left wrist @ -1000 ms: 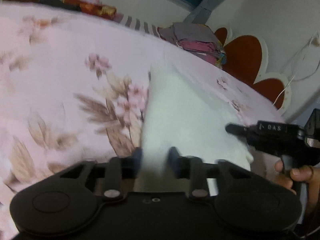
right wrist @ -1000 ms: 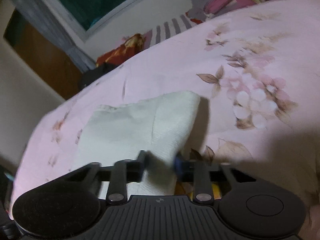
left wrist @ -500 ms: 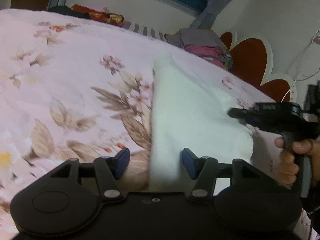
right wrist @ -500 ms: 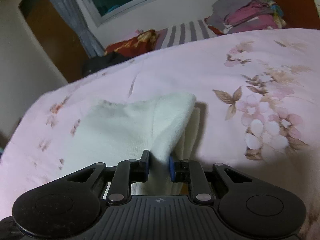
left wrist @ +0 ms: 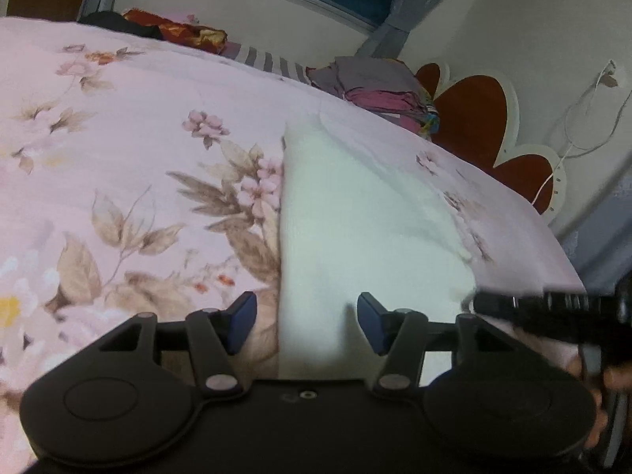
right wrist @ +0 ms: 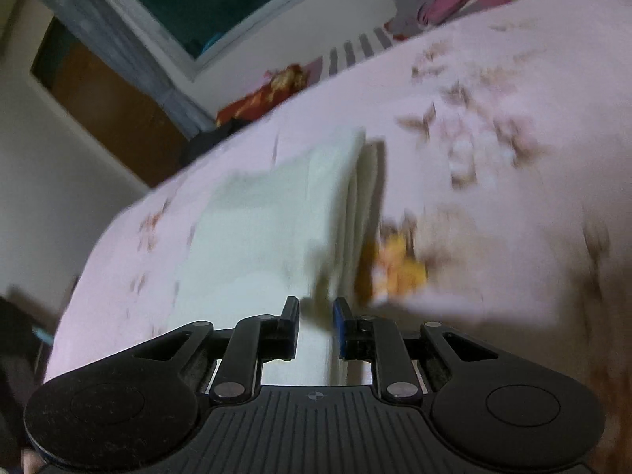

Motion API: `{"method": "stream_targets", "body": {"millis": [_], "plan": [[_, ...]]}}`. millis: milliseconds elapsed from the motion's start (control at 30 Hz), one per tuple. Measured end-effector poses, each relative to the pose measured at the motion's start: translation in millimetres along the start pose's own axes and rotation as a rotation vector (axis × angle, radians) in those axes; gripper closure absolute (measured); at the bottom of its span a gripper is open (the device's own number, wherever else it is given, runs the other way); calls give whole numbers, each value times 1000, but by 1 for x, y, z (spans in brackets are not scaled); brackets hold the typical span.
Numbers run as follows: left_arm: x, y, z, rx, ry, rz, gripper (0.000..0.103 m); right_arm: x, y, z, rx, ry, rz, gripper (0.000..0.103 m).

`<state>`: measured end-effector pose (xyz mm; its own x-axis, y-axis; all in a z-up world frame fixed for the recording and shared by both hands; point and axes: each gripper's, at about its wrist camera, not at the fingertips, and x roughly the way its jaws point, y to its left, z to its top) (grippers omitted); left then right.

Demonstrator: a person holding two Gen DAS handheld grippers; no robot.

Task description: Fold small clothes

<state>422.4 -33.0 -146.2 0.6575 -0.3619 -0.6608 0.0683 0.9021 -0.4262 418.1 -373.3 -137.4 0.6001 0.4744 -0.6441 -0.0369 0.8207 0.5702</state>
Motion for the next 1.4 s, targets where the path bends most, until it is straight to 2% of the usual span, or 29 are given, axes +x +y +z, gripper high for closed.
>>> {"method": "stream_targets", "body": {"millis": [167, 333, 433, 500, 533, 567, 667, 767, 867, 900, 933, 1000, 1133, 1200, 1267, 1300, 1333, 1367, 1400], "plan": [[-1, 11, -10, -21, 36, 2, 54, -4, 3, -29, -16, 56, -41, 85], [-5, 14, -9, -14, 33, 0, 56, -6, 8, -35, -23, 82, 17, 85], [-7, 15, -9, -16, 28, -18, 55, -3, 16, -39, -71, 84, -32, 85], [-6, 13, -9, -17, 39, -30, 55, -1, 15, -40, -45, 97, -15, 85], [-6, 12, -10, -8, 45, -27, 56, 0, 14, -42, -36, 104, -5, 98], [-7, 10, -10, 3, 50, -27, 56, -1, 16, -44, -49, 106, -2, 100], [-11, 7, -13, 34, 51, -33, 56, -13, 22, -51, -74, 110, 0, 100], [-7, 6, -18, 68, 93, -16, 56, -10, 11, -57, -41, 139, -11, 100], [-11, 6, -14, 76, 81, -6, 54, -8, 9, -52, -31, 137, -6, 99], [-14, 6, -11, 81, 60, -5, 53, -12, 11, -48, -43, 107, -20, 98], [-18, 6, -6, 86, 34, -10, 52, -20, 15, -41, -55, 56, -43, 92], [-19, 3, 7, 103, -11, -10, 55, -30, 21, -24, -88, -31, -74, 90], [0, -11, 42, 172, -65, -43, 75, -16, 47, 9, -223, -93, -105, 90], [12, -19, 56, 175, -84, -56, 75, 0, 69, 19, -331, -124, -114, 90], [24, -26, 65, 183, -84, -71, 75, 20, 85, 23, -427, -113, -136, 90], [35, -27, 66, 188, -59, -74, 75, 31, 89, 22, -459, -90, -149, 90], [49, -26, 64, 190, 0, -76, 75, 44, 88, 20, -494, -61, -184, 90], [64, -24, 60, 183, 71, -70, 75, 60, 81, 17, -522, 0, -268, 90], [64, -25, 57, 191, 56, -78, 76, 74, 70, 15, -526, 50, -346, 90]]}}
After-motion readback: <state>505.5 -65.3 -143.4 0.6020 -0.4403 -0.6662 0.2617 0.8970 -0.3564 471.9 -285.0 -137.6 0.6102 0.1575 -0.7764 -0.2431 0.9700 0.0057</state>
